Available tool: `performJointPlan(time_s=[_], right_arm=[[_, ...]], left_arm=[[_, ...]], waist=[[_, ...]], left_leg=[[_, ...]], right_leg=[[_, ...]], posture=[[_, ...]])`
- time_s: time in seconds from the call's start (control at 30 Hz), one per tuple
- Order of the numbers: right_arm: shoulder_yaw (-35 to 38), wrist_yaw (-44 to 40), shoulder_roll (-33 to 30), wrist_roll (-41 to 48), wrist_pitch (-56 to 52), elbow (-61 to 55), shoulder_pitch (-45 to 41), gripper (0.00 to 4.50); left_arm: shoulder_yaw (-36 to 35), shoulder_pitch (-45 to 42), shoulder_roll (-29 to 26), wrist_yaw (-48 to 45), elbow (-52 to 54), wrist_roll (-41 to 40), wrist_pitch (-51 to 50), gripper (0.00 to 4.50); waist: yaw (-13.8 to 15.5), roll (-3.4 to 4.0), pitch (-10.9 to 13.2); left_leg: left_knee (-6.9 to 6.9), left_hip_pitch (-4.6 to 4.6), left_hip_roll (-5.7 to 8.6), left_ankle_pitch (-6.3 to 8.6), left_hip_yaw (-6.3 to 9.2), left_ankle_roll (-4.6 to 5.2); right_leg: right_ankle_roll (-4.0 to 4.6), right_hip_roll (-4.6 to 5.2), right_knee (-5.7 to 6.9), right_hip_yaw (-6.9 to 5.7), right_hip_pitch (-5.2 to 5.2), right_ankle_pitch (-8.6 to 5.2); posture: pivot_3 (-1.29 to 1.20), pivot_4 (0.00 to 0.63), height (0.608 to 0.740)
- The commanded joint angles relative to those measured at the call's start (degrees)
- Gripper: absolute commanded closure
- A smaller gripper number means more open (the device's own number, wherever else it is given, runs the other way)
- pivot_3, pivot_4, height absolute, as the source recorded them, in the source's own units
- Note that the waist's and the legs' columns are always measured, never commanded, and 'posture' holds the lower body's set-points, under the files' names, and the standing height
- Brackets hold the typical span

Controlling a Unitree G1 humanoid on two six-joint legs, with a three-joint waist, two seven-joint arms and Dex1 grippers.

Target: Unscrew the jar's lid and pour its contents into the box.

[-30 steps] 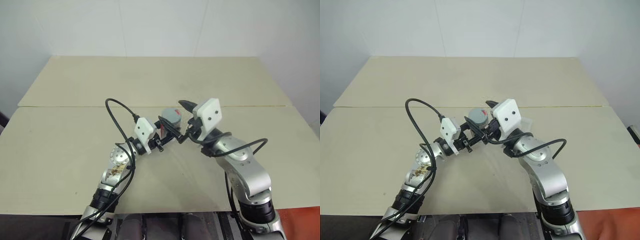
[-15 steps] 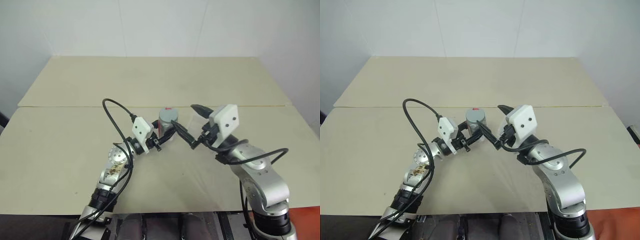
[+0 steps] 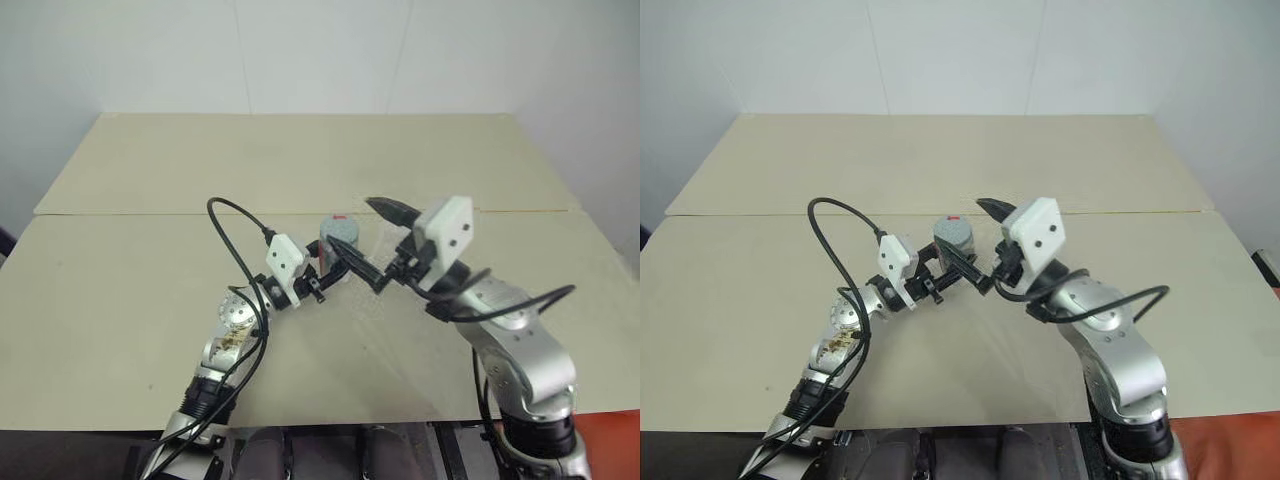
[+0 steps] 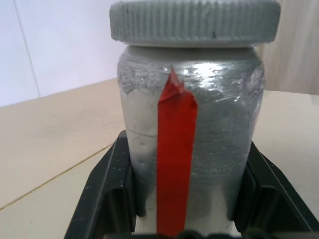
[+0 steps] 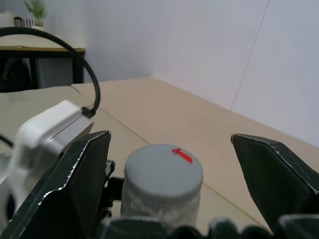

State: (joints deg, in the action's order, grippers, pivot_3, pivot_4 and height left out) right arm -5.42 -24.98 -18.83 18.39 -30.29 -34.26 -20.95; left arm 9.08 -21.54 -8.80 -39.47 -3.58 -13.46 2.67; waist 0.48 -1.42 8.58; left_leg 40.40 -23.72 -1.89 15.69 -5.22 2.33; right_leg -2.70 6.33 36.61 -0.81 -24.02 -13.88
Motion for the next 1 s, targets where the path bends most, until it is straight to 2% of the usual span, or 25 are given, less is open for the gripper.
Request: performJointPlan(time_s=[0.03,0.43,1.0], right_arm=[[-0.9,1.2,1.7,-1.8,3.2,2.2,-2.3,0.02],[-2.1,1.2,4.4,-4.8,6.8,8.0,-4.0,0.02],[3.9,0.3,-1.6,-1.0,4.3,0.7,3.3,0.02]], left_arm=[[0.1,-0.6,0.1,-0.1,1.9,0.1,1.5,2.51],[-0.2,-0.2,0.0,0.3,2.2,0.2,1.8,2.51],[-0.8,-0.6,-0.7,0.3,1.3,0.0,2.1,2.51]], waist=[[0.0,0.00,0.0],[0.0,0.00,0.0],[0.1,0.00,0.0]], left_leg=[[0.00,-0.01,0.00,-0.04,0.00,-0.07],[0.00,-0.03,-0.02,-0.10,-0.02,-0.18],[0.00,-0.03,-0.02,-0.02,-0.01,-0.04]], right_leg=[[0.00,0.00,-0.01,-0.01,0.00,0.00],[0.00,0.00,-0.05,-0.01,-0.01,0.00],[0.00,0.00,-0.03,-0.01,0.00,0.00]], posture=[[0.00,0.150,0.740],[0.00,0.150,0.740],[0.00,0.150,0.740]])
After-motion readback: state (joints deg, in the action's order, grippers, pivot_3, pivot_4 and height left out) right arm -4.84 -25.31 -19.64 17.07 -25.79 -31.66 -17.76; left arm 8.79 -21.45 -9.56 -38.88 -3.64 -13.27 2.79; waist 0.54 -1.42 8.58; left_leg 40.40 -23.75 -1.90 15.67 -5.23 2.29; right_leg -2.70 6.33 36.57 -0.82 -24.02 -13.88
